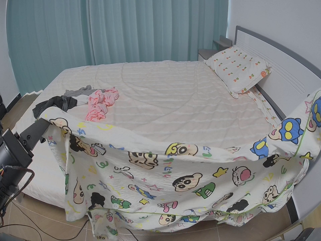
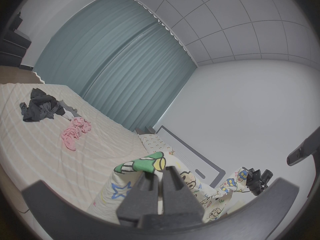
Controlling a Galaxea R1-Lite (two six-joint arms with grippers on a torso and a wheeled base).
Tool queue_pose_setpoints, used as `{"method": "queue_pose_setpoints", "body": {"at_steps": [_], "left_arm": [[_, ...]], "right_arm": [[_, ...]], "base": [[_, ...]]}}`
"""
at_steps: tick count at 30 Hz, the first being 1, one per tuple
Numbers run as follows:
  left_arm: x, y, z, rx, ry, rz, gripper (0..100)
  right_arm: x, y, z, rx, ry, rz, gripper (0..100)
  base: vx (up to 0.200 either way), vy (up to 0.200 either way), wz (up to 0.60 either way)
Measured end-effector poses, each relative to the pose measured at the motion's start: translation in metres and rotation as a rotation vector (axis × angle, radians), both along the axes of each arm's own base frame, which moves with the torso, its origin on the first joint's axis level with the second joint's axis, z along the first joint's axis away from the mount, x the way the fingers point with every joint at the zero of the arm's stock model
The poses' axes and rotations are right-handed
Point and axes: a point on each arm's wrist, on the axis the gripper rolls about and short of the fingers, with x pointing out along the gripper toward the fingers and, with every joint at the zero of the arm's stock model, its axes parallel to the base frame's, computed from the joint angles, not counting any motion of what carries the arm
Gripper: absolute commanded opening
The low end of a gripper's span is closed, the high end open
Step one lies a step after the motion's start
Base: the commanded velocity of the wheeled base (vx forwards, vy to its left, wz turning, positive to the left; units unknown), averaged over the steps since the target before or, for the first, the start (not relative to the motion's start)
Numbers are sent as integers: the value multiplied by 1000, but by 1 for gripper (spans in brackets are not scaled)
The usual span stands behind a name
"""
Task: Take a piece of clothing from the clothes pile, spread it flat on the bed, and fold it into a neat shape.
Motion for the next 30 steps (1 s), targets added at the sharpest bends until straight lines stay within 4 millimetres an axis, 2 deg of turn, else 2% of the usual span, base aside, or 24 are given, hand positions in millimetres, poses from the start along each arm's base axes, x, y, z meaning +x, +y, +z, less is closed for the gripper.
{"method": "queue_pose_setpoints", "body": {"at_steps": [9, 23, 30], "left_arm": [[2, 3, -6, 23, 31, 30, 0], [29, -7, -27, 80, 168, 80, 0], [52, -15, -29, 96, 208, 99, 0]], "right_arm": [[14, 2, 3, -7, 22, -26, 0], [51, 7, -7, -38, 99, -61, 0], [76, 8, -13, -43, 115, -87, 0]], "base": [[0, 0, 0], [0, 0, 0], [200, 0, 0]]}}
